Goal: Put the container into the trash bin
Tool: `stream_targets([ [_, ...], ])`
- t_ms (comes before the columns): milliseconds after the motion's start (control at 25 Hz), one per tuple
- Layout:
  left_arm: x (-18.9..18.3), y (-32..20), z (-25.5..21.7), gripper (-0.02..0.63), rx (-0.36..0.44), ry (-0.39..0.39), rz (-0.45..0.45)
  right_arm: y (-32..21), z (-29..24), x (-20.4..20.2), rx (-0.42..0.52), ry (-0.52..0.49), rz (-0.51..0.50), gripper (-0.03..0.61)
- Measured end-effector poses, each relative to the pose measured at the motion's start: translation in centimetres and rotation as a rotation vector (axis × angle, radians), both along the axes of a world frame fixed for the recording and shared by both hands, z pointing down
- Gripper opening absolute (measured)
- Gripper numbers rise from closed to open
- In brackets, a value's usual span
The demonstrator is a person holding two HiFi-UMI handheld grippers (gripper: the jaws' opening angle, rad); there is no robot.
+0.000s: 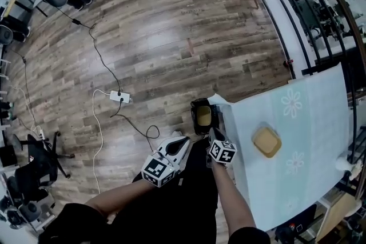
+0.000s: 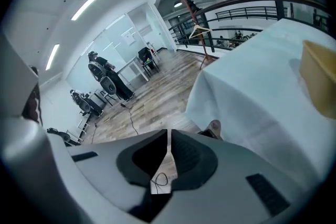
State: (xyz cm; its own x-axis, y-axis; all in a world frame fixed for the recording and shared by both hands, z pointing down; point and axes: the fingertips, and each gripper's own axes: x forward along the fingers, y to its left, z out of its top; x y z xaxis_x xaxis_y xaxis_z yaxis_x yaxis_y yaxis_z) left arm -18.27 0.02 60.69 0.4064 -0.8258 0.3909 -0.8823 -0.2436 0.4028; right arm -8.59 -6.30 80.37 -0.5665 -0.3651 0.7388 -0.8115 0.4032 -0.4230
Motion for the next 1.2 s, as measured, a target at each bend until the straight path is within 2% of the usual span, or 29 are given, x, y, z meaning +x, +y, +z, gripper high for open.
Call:
stream_targets([
  [240, -1.0, -1.6, -3.6, 0.009, 0.099, -0.008, 0.072, 2.5, -7.6, -0.3, 0.144, -0.005, 0.007, 0.043],
  [440, 1.7, -2.5, -5.6, 0.009, 0.161, -0.018, 0.192, 3.1, -13.0, 2.7, 0.236, -0.015, 0.067, 0.043],
  [640, 6.3, -3.6, -6.8, 0.009, 0.17, 0.003, 0.264, 2.9, -17.0, 8.6, 0.294, -0.036, 0.214, 0.043],
  [920, 15.8, -5.9, -7.2, 0.009, 0.157, 0.039, 0.435, 2.1, -20.2, 18.8, 0.331, -0.001, 0.397, 0.044],
  [1200, 22.7, -8.1, -7.1, 0.009, 0.145, -0.006, 0.484, 1.4, -19.7, 27.9, 0.313, 0.01, 0.549, 0.044],
])
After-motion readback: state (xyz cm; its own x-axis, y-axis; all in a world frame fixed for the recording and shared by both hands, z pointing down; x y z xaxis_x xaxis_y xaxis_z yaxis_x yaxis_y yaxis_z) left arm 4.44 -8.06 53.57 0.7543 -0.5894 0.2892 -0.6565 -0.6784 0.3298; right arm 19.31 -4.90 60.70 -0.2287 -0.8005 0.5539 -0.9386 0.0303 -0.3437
